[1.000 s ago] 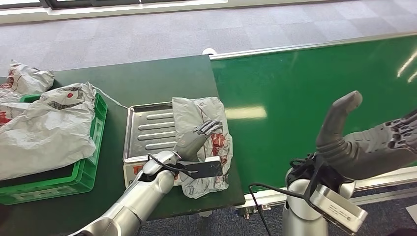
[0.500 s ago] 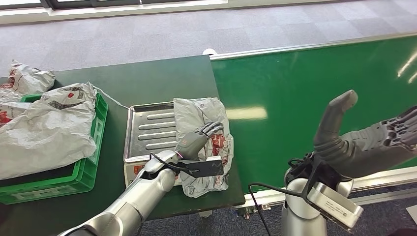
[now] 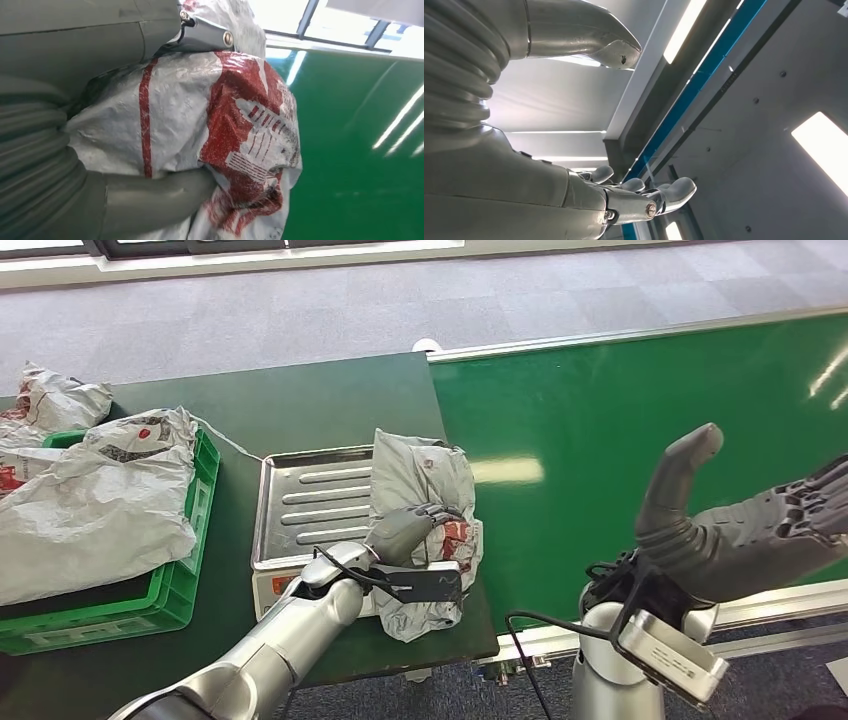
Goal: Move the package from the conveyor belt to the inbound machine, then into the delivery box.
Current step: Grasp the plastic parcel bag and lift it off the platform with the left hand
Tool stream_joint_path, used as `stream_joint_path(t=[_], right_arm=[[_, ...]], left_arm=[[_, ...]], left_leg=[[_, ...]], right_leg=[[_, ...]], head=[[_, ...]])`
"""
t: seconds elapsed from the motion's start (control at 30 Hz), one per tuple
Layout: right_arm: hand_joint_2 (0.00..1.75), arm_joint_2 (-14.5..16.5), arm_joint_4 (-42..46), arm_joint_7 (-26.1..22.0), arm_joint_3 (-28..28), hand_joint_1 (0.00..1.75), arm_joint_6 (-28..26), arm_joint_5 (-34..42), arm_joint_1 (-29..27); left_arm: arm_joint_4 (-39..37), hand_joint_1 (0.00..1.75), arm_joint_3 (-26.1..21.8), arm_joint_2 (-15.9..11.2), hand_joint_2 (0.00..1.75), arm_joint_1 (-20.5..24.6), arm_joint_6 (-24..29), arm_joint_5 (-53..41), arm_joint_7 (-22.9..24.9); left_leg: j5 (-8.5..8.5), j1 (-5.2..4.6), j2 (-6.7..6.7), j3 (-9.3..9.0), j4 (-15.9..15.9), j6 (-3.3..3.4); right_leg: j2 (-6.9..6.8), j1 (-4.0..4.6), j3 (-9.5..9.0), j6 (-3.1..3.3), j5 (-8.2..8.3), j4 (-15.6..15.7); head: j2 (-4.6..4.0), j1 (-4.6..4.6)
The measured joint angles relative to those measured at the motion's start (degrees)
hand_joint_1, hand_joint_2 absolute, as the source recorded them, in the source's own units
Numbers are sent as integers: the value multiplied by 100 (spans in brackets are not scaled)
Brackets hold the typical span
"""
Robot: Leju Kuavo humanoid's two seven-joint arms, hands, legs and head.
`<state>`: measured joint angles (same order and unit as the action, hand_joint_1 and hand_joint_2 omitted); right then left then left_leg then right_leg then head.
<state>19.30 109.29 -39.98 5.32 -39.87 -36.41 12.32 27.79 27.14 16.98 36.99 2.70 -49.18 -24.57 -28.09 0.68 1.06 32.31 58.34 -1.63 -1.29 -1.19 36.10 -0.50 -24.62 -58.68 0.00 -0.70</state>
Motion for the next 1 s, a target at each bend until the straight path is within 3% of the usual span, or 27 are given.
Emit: stream_joint_path(t=[0.17, 0.37, 0.6, 0.8, 0.93, 1.0], right_arm=[[175, 0, -288, 3, -42, 0, 0, -46, 24], [175, 0, -691, 3, -163, 0, 0, -200, 35], [175, 0, -830, 3, -312, 0, -2, -262, 14], [175, 0, -873, 2, -428, 0, -3, -298, -31], [175, 0, -880, 3, -458, 0, -4, -307, -45], [175, -1, -881, 2, -475, 0, -4, -315, -59]], left_arm=[[114, 175, -92, -20, 175, 15, -364, 749, -535], [502, 175, -324, -78, 175, -26, -1198, 1573, -1085], [872, 175, -425, -106, 175, -138, -1480, 1968, -1275], [1424, 175, -858, -114, 175, -289, -2411, 3429, -1548], [1770, 175, -1186, -139, 175, -342, -2318, 3679, -1547], [1976, 175, -1321, -166, 175, -375, -1691, 3516, -1469]], left_leg=[[0, 0, 0, 1, 0, 0], [0, 0, 0, 2, 0, 0], [0, 0, 1, 5, 0, 0], [0, 0, 5, 4, 0, 0], [1, 1, 4, 4, 0, -1], [2, 2, 9, 4, 0, -2]], right_leg=[[0, 0, 0, 0, 0, 0], [0, 0, 3, 0, 0, 0], [0, 0, 7, 0, 0, 0], [3, 1, 8, 0, 0, 0], [4, 2, 9, 1, 0, -1], [8, 2, 10, 1, 0, -3]], head=[[0, 0], [0, 0], [0, 0], [0, 0], [0, 0], [0, 0]])
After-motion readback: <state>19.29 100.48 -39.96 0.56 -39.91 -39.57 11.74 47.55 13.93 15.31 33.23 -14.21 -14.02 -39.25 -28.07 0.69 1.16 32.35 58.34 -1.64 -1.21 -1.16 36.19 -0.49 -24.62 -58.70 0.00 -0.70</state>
